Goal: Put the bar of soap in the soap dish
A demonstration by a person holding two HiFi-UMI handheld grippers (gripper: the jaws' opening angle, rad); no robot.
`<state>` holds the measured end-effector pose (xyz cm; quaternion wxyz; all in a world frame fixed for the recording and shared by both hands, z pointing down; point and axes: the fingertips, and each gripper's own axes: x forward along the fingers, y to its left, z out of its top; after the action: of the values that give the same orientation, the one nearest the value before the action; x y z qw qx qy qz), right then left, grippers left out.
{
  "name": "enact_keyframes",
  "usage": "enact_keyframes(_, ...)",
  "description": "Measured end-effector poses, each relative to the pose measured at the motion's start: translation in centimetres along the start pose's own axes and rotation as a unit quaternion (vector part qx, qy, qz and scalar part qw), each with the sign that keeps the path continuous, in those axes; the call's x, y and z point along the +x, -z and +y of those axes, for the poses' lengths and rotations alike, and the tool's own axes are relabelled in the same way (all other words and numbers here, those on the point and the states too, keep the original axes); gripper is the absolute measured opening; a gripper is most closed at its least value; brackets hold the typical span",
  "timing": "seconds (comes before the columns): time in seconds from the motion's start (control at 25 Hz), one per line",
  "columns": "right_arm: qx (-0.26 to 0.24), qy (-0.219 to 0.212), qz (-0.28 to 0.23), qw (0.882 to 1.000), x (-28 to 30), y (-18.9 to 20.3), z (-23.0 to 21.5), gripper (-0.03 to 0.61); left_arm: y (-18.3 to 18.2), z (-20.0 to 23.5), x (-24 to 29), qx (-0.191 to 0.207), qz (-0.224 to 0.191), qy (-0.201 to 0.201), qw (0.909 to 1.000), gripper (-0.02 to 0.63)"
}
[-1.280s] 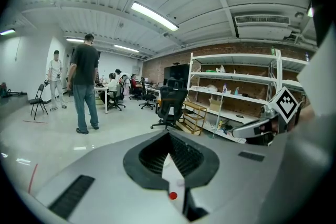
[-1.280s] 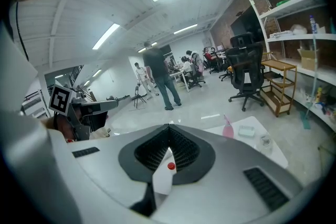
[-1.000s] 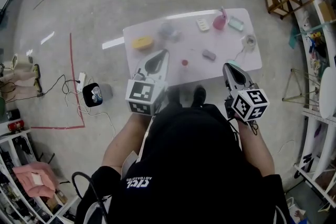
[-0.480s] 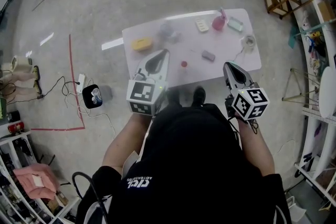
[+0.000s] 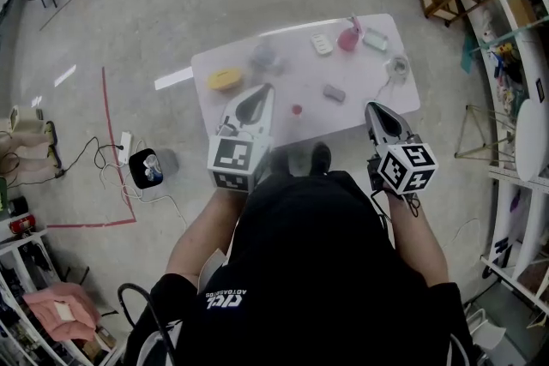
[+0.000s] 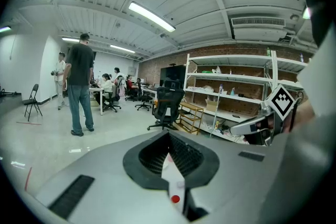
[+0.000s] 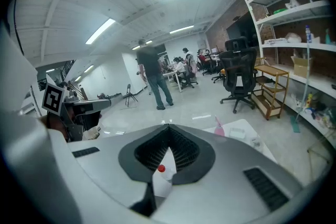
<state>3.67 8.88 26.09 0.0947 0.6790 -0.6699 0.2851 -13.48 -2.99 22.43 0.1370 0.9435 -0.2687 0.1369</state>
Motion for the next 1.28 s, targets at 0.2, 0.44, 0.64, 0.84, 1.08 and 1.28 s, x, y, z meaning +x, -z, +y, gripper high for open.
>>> enact_keyframes(0.2,0.024,0.014,-0.002,1.000,1.5,0.3,0.4,0.014,1.0,1.8,-0.1,0.000,-0.010,0.002,0.9999,0.009)
enact_keyframes(0.44,-0.021,0.034,0.017,0.999,4.0,-0.4,1.1,0.014,2.0,3.9,0.1,-0.010,-0.007,0.005,0.9999,0.009)
enact_keyframes(0.64,-0.035,0.036,0.036,0.998,5.4,0.1,0.8,0.014,1.8,4.6,0.5,-0.016,0.001,-0.002,0.9999,0.009)
enact_keyframes(0.84,-0.036,0.033,0.053,0.997,6.9,0.8,-1.4,0.014,1.8,4.8,1.6,-0.023,0.000,-0.023,0.9995,0.009)
enact_keyframes(1.08,-0.067,-0.012,0.079,0.995,8.6,1.0,-3.5,0.014,1.8,5.1,3.5,-0.039,-0.001,-0.065,0.9971,0.009)
enact_keyframes(1.28,-0.084,-0.050,0.095,0.991,10.0,1.2,-5.0,0.014,2.2,4.6,5.9,-0.051,0.019,-0.081,0.9952,0.009)
